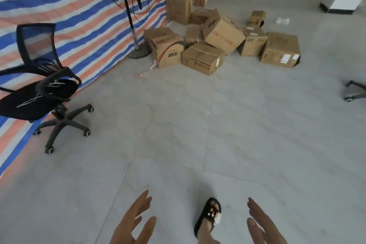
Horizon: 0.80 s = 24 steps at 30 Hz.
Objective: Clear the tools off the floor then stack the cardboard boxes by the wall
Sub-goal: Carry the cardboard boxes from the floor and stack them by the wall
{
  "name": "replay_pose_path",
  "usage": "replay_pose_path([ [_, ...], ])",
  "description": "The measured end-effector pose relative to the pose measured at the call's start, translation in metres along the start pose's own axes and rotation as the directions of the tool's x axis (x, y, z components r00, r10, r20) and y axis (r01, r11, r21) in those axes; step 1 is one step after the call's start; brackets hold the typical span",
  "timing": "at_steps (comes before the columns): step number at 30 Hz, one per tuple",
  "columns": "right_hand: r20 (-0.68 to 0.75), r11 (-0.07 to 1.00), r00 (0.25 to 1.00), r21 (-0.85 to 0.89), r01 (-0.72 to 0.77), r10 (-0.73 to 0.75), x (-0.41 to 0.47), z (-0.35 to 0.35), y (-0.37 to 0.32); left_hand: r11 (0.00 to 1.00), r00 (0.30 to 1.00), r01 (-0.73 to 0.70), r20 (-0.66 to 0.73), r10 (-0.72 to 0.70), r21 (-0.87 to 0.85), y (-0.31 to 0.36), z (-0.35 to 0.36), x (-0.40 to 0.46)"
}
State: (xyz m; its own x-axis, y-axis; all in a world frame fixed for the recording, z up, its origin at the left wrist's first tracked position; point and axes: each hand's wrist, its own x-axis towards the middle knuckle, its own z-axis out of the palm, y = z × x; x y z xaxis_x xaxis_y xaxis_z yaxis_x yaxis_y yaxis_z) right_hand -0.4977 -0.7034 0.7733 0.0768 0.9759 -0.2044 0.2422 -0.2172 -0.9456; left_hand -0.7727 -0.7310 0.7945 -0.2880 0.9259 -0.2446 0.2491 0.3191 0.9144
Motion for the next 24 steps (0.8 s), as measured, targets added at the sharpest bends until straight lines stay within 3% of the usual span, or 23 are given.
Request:
replay_pose_path([
  [3,-0.074,0.997,0.996,-0.072,0.036,-0.041,0.074,-0.013,-0.001,0.998,0.998,-0.056,-0.013,0.057,0.033,0.02,0.028,0.066],
  [11,-0.062,0.973,0.983,-0.165,0.16,-0.172,0.292,-0.088,-0.065,0.991,0.991,-0.136,0.012,0.136,0.016,0.127,0.131,0.239],
  [18,-0.134,0.976,0.98,-0.181,0.123,-0.148,0.414,-0.125,-0.081,0.979,0.975,-0.205,0.09,0.204,0.008,0.186,0.205,0.364],
  [24,-0.111,0.969,0.988,-0.235,0.076,-0.104,0.541,-0.159,-0.089,0.972,0.955,-0.227,0.212,0.21,0.061,0.224,0.275,0.488],
])
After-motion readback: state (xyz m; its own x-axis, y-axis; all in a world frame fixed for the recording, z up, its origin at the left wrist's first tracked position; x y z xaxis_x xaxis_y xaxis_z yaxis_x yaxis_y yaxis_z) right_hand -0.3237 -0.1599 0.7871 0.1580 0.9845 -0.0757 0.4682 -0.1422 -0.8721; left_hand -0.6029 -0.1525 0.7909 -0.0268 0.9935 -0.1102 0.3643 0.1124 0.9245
